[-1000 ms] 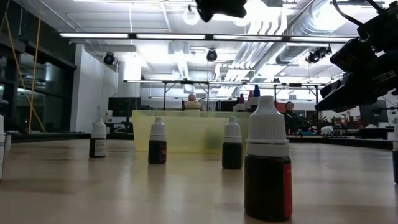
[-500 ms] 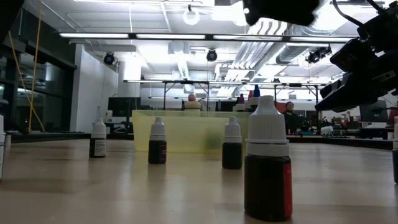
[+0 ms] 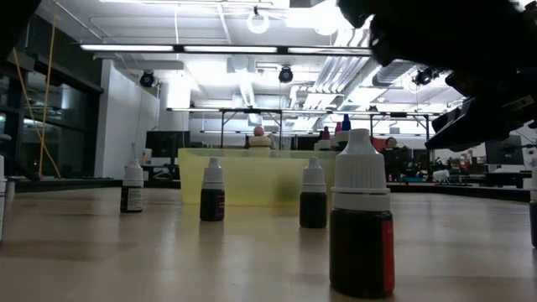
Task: Pick & Place food coloring
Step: Put the bottom small green food coloring bottle into the yellow container
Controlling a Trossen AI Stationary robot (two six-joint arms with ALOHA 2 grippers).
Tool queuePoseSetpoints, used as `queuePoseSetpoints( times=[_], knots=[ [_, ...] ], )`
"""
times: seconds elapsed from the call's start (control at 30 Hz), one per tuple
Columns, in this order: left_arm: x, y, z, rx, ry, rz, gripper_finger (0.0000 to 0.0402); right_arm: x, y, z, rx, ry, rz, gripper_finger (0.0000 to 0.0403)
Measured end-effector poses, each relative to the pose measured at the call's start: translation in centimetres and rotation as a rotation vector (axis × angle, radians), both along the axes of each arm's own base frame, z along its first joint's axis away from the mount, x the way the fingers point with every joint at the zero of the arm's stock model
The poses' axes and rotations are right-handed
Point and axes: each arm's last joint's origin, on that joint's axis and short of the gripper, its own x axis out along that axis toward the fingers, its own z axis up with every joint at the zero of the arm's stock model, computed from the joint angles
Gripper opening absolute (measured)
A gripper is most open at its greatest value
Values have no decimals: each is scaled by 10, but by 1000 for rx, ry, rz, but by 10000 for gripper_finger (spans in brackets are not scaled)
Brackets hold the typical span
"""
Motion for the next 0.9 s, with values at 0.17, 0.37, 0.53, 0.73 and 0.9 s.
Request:
queuePoseSetpoints(
  times=[0.17, 0.37, 0.53, 0.73, 0.9],
  knots=[
    [5, -4, -14, 29, -15, 4, 198, 0, 0, 0, 0, -1, 0, 0],
    [7, -4, -15, 36, -33, 6, 252, 0, 0, 0, 0, -2, 0, 0],
    [9, -4, -25, 53, -24, -3, 256, 0, 0, 0, 0, -1, 0, 0],
    [17, -3, -45, 52, -26, 5, 256, 0, 0, 0, 0, 2, 0, 0],
    [21, -2, -49, 23, -34, 34, 256, 0, 0, 0, 0, -1, 0, 0]
  ],
)
